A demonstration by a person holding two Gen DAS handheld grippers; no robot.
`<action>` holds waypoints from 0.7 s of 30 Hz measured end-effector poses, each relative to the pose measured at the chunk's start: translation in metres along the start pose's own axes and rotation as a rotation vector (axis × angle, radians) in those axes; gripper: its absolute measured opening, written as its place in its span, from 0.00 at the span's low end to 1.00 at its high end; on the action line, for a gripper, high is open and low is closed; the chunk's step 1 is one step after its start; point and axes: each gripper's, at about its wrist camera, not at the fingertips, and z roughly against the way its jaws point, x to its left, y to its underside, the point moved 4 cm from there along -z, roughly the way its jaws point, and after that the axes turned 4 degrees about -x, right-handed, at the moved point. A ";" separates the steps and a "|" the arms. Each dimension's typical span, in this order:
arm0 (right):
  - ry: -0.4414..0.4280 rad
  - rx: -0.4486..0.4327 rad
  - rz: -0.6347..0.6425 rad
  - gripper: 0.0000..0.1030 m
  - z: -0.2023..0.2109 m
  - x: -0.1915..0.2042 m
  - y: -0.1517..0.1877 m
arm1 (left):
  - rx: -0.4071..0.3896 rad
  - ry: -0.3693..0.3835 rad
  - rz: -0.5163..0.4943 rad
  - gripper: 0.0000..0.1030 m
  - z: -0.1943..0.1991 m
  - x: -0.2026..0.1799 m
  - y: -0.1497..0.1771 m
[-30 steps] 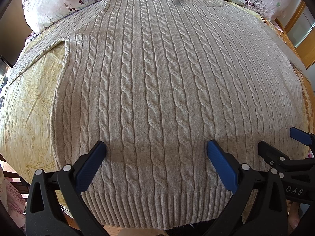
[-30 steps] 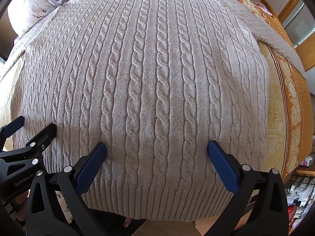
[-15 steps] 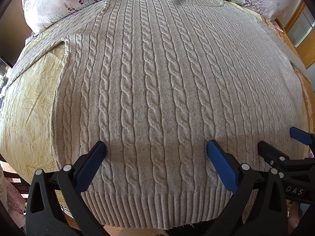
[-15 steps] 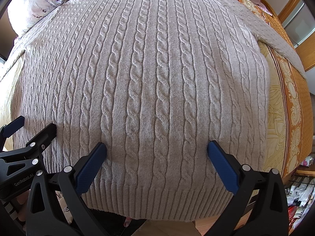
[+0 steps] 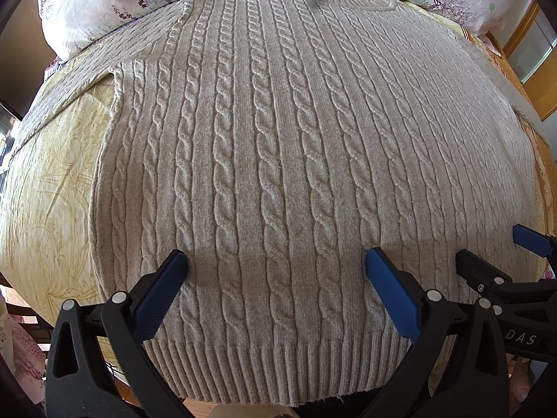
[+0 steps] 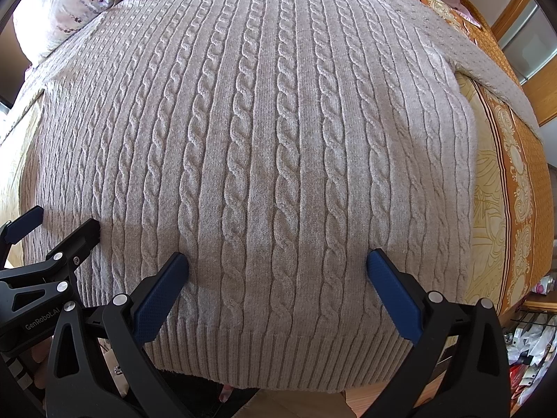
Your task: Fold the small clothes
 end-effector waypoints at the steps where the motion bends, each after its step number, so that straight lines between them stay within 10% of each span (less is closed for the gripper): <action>1: 0.000 0.001 0.000 0.99 0.000 0.000 0.000 | 0.000 0.001 0.001 0.98 0.000 0.000 0.000; 21: -0.009 -0.022 0.010 0.99 0.004 0.000 0.001 | 0.010 0.003 -0.004 0.98 -0.003 0.001 -0.005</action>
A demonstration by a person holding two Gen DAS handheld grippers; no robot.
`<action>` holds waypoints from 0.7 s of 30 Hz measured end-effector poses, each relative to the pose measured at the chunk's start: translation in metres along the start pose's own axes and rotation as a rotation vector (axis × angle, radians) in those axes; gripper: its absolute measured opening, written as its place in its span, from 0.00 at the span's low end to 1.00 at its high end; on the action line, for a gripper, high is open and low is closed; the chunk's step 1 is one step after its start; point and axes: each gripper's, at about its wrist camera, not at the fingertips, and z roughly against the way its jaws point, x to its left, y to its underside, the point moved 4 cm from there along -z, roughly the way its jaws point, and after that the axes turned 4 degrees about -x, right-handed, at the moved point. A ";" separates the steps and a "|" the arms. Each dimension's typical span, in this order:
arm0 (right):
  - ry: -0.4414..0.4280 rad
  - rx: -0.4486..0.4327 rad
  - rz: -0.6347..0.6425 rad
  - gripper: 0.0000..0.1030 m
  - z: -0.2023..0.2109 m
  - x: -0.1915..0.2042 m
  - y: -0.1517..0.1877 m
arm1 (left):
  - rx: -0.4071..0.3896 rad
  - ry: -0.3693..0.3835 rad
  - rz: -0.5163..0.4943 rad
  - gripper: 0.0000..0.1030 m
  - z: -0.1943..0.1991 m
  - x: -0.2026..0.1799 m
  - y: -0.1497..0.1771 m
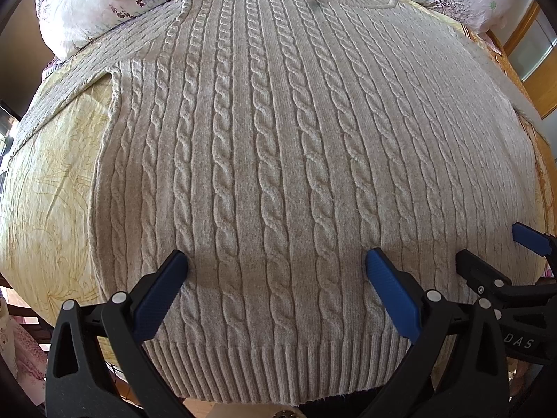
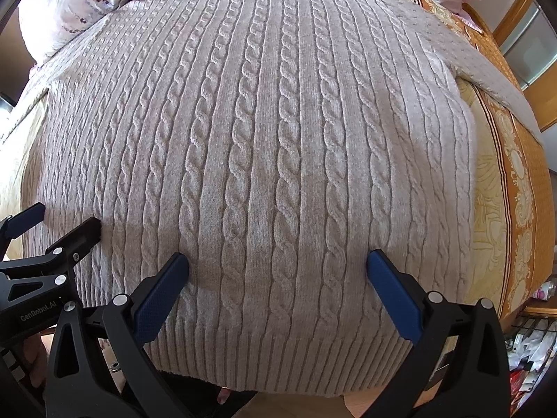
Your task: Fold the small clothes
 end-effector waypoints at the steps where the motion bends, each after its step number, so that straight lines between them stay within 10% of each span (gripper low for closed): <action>1: -0.002 0.002 0.001 0.99 0.000 0.000 0.001 | 0.002 0.001 0.000 0.98 0.000 0.000 0.000; 8: -0.243 -0.114 -0.214 0.97 0.029 -0.040 -0.006 | -0.032 0.063 0.054 0.98 0.006 0.010 -0.009; 21: -0.429 -0.457 -0.991 0.59 0.043 -0.293 -0.047 | -0.342 0.149 0.141 0.98 0.054 0.037 -0.039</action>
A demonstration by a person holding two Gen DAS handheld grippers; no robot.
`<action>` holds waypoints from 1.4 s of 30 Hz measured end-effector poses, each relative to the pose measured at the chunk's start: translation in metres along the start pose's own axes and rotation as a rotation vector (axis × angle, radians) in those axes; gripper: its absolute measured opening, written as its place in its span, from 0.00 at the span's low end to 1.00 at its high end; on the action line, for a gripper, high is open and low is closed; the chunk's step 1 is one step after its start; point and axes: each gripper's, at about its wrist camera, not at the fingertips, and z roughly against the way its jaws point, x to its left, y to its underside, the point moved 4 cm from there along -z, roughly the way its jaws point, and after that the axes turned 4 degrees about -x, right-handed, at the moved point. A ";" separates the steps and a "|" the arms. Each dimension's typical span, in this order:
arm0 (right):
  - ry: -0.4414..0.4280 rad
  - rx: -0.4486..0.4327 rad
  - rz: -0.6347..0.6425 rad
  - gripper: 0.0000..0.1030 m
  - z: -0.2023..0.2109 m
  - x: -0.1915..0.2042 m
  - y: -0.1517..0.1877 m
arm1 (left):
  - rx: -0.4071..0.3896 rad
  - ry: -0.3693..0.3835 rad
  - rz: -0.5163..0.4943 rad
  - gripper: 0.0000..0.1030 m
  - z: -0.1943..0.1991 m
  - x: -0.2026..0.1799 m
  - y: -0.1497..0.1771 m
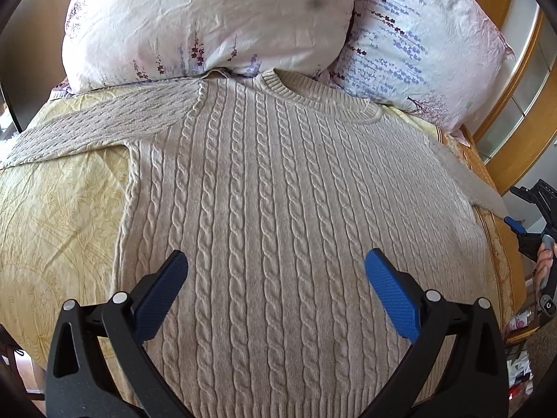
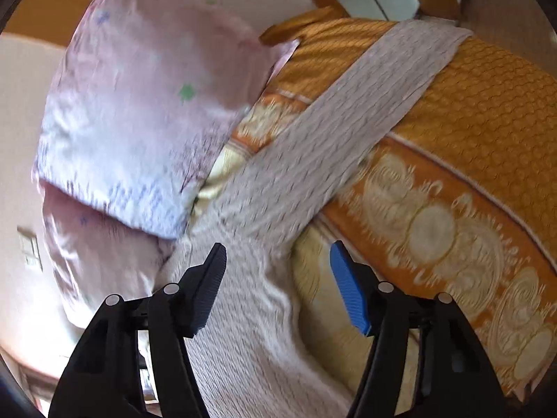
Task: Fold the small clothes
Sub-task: 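Grasp the sweater sleeve cuff with the right tool, then lift the sleeve and fold it across the sweater back, then open the right tool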
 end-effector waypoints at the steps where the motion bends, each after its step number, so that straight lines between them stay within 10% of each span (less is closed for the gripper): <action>1: 0.011 -0.014 -0.022 0.59 -0.002 -0.007 -0.009 | -0.004 -0.004 0.010 0.98 -0.002 0.002 -0.004; 18: 0.115 -0.105 -0.163 0.39 -0.053 -0.051 -0.062 | -0.038 0.108 0.207 0.98 -0.025 0.033 -0.047; 26: 0.110 -0.183 -0.201 0.13 -0.052 -0.068 -0.075 | -0.005 0.109 0.179 0.98 -0.043 0.028 -0.055; 42: -0.424 -0.121 0.026 0.10 -0.027 0.069 -0.045 | 0.037 0.173 0.192 0.98 -0.060 0.028 -0.058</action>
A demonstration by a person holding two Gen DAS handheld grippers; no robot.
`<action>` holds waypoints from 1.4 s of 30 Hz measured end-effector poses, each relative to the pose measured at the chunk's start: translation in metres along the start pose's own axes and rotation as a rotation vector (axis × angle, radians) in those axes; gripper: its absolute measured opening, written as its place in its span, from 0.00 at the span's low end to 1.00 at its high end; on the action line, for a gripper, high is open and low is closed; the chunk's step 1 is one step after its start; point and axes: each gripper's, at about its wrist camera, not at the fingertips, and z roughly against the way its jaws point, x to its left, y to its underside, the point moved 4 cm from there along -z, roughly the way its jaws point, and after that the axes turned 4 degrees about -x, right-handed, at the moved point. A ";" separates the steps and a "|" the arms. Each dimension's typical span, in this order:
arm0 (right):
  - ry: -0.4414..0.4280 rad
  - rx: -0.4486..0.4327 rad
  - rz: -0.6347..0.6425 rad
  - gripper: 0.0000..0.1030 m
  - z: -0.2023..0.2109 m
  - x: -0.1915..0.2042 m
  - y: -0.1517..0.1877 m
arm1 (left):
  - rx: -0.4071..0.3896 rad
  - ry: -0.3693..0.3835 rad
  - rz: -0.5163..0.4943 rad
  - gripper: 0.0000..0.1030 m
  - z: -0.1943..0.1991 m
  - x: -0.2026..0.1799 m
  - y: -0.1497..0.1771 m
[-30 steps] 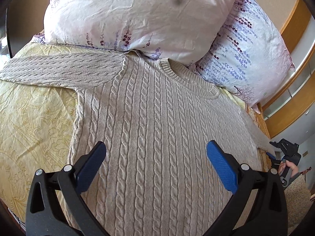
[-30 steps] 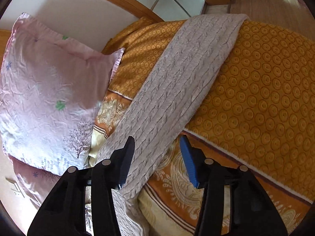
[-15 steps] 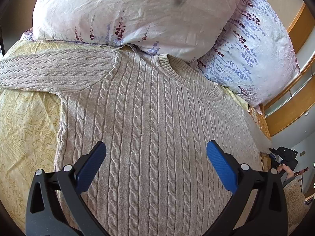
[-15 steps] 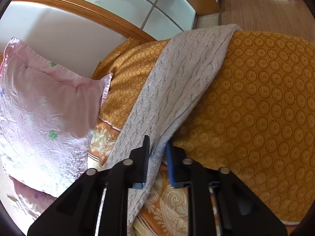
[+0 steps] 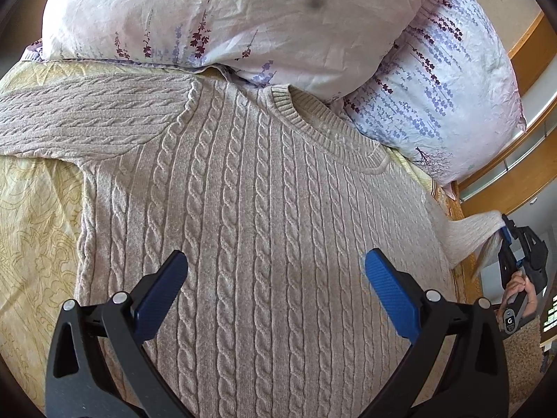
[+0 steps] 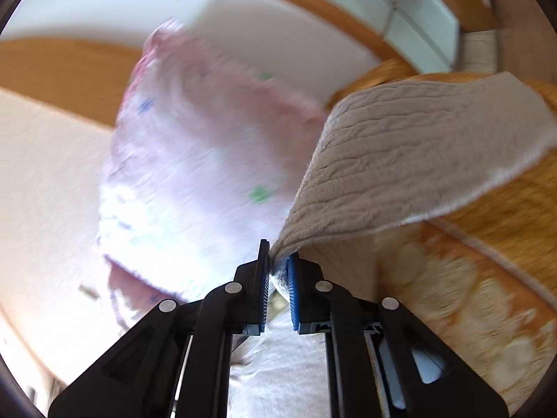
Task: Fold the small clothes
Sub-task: 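Lift the sleeve and fold it across the sweater back, then open the right tool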
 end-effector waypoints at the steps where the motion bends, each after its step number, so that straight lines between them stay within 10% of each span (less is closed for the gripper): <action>1: -0.034 0.038 0.017 0.10 -0.007 0.011 0.010 | 0.001 0.002 0.001 0.98 0.000 0.000 0.000; 5: -0.090 0.221 0.092 0.10 -0.047 0.041 0.067 | 0.003 0.009 0.012 0.98 -0.001 0.001 -0.001; 16: 0.119 0.606 0.177 0.13 -0.113 0.006 0.196 | 0.003 0.009 0.053 0.98 0.002 0.009 -0.001; 18: 0.118 0.602 0.134 0.16 -0.113 0.005 0.189 | 0.011 0.011 0.056 0.98 0.000 0.009 -0.001; 21: 0.129 0.523 0.069 0.54 -0.103 -0.004 0.162 | 0.017 0.012 0.057 0.98 -0.002 0.008 -0.001; 26: 0.186 0.356 -0.069 0.55 -0.083 -0.032 0.104 | 0.031 0.016 0.058 0.98 -0.005 0.007 -0.001; 36: 0.254 0.155 -0.271 0.31 -0.065 -0.092 0.049 | 0.049 0.030 0.067 0.98 -0.009 0.008 -0.001; 38: 0.233 0.149 -0.289 0.14 -0.069 -0.092 0.047 | 0.049 0.037 0.077 0.98 -0.009 0.010 -0.001; 42: 0.112 0.167 -0.303 0.12 -0.078 -0.072 0.048 | 0.054 0.045 0.112 0.98 -0.009 0.016 -0.002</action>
